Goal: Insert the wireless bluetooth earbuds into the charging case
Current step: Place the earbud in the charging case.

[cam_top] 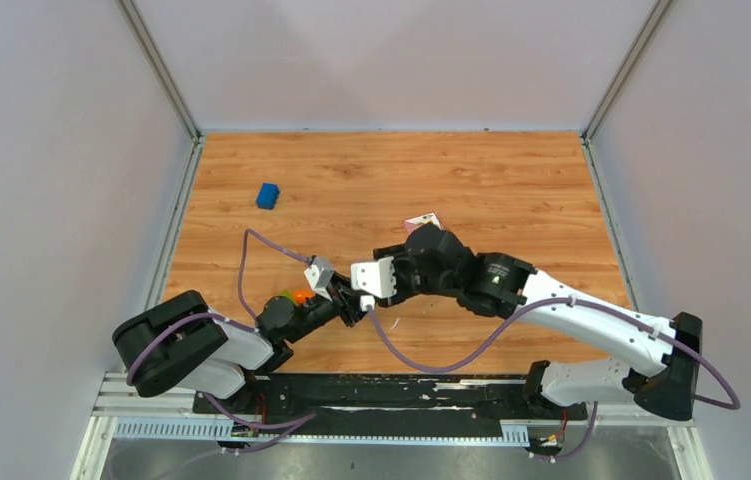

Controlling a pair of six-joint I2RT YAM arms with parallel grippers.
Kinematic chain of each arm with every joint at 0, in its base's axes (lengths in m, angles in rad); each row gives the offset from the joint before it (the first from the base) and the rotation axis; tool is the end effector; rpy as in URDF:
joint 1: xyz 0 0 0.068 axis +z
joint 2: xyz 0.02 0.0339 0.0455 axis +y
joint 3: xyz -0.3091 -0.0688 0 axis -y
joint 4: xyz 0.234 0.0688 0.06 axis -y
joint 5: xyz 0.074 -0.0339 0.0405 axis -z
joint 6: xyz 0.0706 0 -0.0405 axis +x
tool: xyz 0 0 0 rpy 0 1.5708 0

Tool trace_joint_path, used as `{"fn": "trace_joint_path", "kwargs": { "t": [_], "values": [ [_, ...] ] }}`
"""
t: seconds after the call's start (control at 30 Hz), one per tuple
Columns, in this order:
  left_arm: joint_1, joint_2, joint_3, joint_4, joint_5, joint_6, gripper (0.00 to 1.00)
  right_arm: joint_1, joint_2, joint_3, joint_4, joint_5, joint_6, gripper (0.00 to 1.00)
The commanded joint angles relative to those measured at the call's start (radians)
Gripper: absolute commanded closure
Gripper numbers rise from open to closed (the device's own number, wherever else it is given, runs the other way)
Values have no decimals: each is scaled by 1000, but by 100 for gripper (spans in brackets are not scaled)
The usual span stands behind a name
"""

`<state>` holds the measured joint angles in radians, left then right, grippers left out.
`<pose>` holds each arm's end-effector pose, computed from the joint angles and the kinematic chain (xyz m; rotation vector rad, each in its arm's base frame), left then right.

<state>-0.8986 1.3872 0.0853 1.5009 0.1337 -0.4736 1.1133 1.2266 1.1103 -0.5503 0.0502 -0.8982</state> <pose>0.1326 -0.1817 0.2362 0.4313 1.4240 -1.2247 0.1218 0.2395 0.3476 -1.8746 1.2208 0.0608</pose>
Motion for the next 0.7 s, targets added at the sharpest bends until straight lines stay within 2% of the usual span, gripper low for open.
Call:
{"fn": "trace_joint_path", "kwargs": {
  "t": [0.0,0.13,0.27,0.43,0.47,0.57,0.67],
  "values": [
    [6,-16,-7,105,20,88,100,-84,-64,179,-134,-171,115,51],
    [5,-7,-4,105,98,161,100,-213,-67,256,-175,-349,214,47],
    [1,-3,0,105,148,196,100,-335,-38,224,-159,-480,283,44],
    [-31,-14,-10,104,158,265,100,-421,52,193,-176,-633,378,43],
    [-40,-15,-14,104,153,282,100,-434,62,191,-178,-654,391,45],
    [-59,-10,-13,94,138,316,100,-453,60,196,-205,-677,391,60],
    [-82,-10,-1,48,125,361,100,-459,44,197,-258,-784,362,67]
  ]
}}
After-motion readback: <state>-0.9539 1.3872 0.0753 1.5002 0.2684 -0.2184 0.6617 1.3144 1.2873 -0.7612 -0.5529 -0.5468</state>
